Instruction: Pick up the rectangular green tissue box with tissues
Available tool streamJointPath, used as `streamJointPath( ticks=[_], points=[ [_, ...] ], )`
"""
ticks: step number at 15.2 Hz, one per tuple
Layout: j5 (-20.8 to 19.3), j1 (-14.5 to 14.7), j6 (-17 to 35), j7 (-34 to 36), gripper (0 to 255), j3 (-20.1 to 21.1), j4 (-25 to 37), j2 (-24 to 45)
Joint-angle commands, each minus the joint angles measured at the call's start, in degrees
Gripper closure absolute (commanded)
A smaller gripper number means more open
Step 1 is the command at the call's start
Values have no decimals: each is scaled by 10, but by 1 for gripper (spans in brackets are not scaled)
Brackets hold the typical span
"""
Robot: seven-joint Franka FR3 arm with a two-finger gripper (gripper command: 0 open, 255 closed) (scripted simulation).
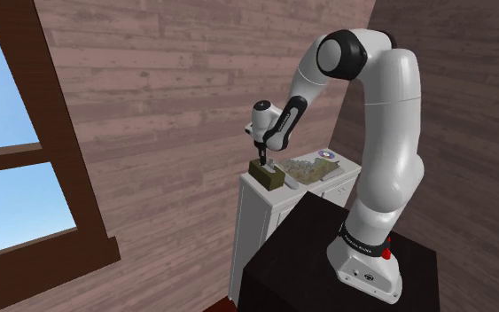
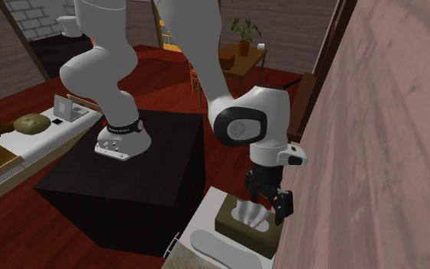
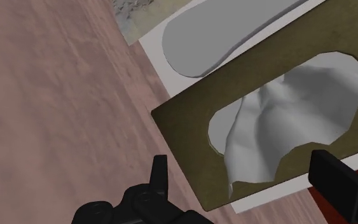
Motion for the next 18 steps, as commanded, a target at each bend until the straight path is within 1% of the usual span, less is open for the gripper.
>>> streamJointPath(
  ticks=[1, 10, 18],
  points=[
    [-1, 1, 2, 2, 255, -1, 1, 3],
    [-2, 1, 2, 3, 255, -1, 0, 2],
    [32, -10, -45, -43, 255, 18, -10, -57]
  ],
)
